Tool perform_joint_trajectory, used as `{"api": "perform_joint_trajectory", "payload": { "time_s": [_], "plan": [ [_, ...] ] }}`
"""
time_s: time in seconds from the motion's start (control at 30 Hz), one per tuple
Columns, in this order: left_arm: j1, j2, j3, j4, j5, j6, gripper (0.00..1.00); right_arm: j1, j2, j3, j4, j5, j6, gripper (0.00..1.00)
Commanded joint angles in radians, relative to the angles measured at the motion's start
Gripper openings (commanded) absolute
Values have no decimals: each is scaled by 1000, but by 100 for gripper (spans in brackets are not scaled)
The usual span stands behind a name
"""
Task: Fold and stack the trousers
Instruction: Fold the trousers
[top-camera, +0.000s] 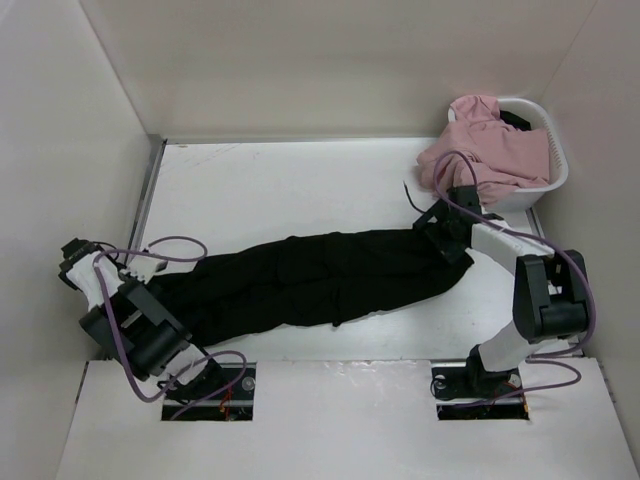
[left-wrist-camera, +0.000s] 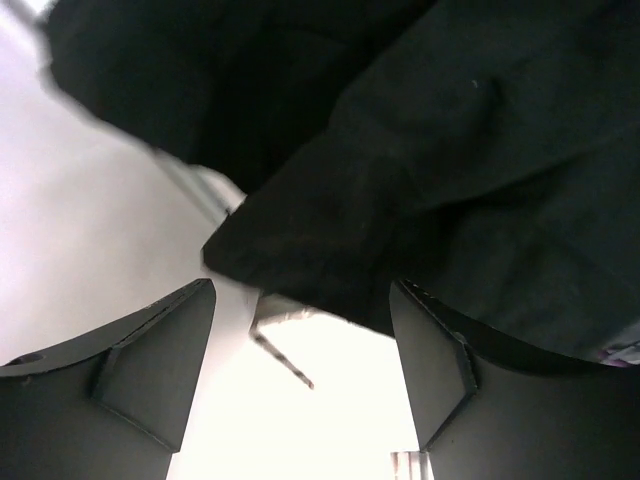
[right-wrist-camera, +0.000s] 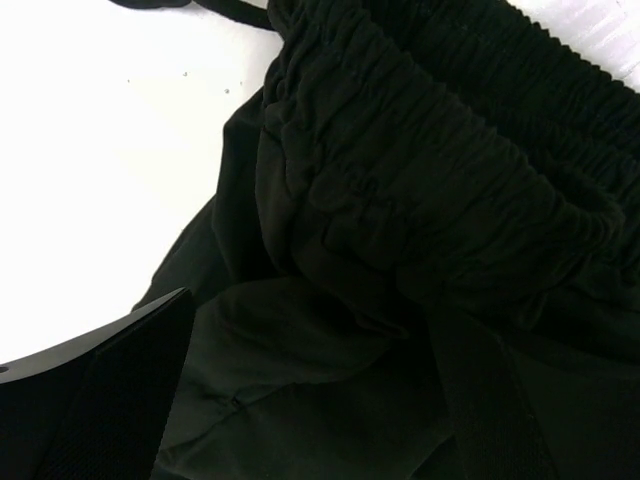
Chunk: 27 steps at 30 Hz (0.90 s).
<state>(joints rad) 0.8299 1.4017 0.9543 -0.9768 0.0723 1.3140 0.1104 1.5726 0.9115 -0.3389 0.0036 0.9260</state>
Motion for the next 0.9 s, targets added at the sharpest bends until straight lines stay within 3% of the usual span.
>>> {"api": "perform_joint_trajectory", "payload": {
  "time_s": [0.0, 0.17, 0.27, 0.33, 0.43, 0.53, 0.7, 0.87],
  "plan": [
    [-7, 11, -3, 30, 18, 63, 71, -4, 24, 44, 15, 30, -19, 100],
    [-19, 91, -26, 188, -48, 53, 71, -4, 33, 50, 14, 32, -16, 100],
    [-18, 150, -8, 204, -74, 34, 68, -4, 47, 59, 8, 30, -21, 100],
    [-13, 174, -3, 179, -94, 33, 54, -4, 59, 66, -2, 21, -23, 95],
    [-5, 155, 1, 142, -75, 34, 24, -4, 60, 61, -3, 9, -19, 82],
    [-2, 108, -3, 139, -42, 34, 8, -10, 46, 46, 3, 7, -16, 65],
    [-2, -13, -14, 229, 20, 18, 3, -30, 24, 43, -3, 12, -24, 19],
    [-7, -173, -2, 390, 81, -12, 3, -33, -80, 49, -8, 62, -64, 3]
  ]
}}
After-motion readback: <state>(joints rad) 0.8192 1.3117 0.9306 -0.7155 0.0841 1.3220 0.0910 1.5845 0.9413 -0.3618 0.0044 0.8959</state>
